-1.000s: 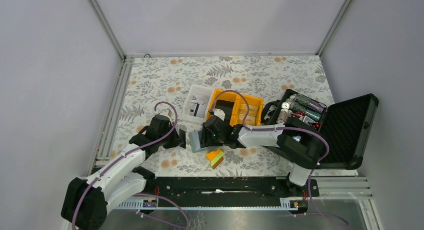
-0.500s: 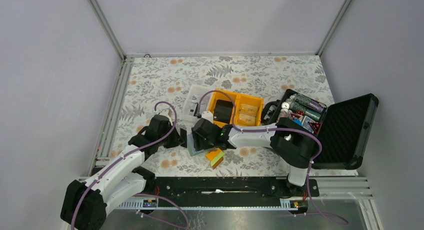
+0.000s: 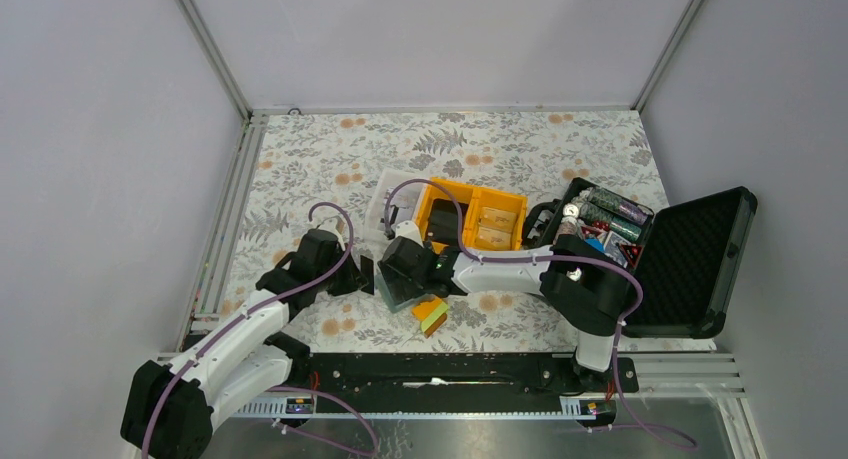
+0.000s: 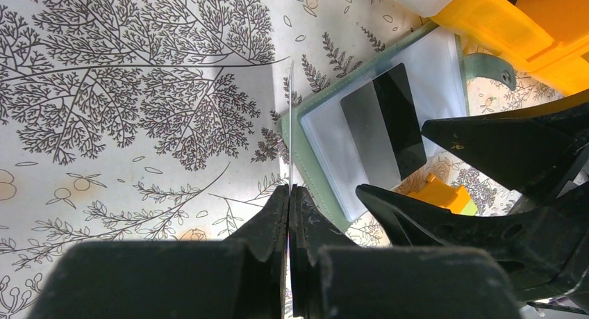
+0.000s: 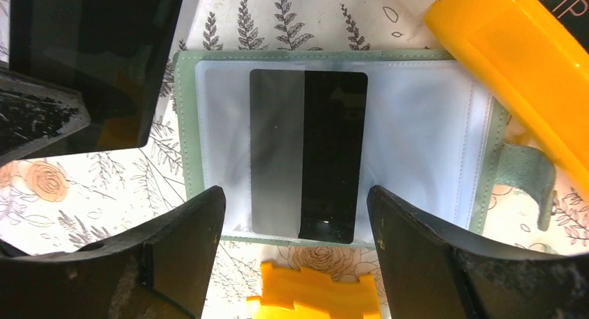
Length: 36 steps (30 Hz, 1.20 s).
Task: Put the credit cards into the card holder
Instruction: Insert the credit card into the card holder.
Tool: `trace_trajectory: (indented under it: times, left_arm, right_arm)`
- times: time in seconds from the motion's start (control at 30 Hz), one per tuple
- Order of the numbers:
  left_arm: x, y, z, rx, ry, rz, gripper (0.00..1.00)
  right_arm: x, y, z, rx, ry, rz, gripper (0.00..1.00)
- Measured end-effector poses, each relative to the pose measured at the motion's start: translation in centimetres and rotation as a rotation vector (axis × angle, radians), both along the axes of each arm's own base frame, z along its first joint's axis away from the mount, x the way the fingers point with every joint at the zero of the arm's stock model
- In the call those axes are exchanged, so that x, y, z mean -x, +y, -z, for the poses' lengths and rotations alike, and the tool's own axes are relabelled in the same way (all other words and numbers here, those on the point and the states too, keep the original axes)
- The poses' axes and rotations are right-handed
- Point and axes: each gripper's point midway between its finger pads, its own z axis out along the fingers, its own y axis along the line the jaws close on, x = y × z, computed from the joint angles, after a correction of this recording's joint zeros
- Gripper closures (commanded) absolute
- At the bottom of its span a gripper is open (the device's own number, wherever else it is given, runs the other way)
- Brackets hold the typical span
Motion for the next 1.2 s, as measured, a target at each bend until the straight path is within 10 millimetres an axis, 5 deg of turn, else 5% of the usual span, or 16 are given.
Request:
trace_trajectory:
  times: [0.6, 1.2]
  left_arm:
    - [0.0, 0.0, -0.1, 0.001, -0.002, 0.001, 1.00]
    - [1.7, -0.7, -0.8, 0.056, 0.027, -0.028, 1.00]
  right_arm:
    - [-0.6, -0.2, -3.0, -0.005, -0.101, -0.109, 0.17]
    - [-1.3, -3.0, -0.4, -0.063, 0.070, -0.093, 0.34]
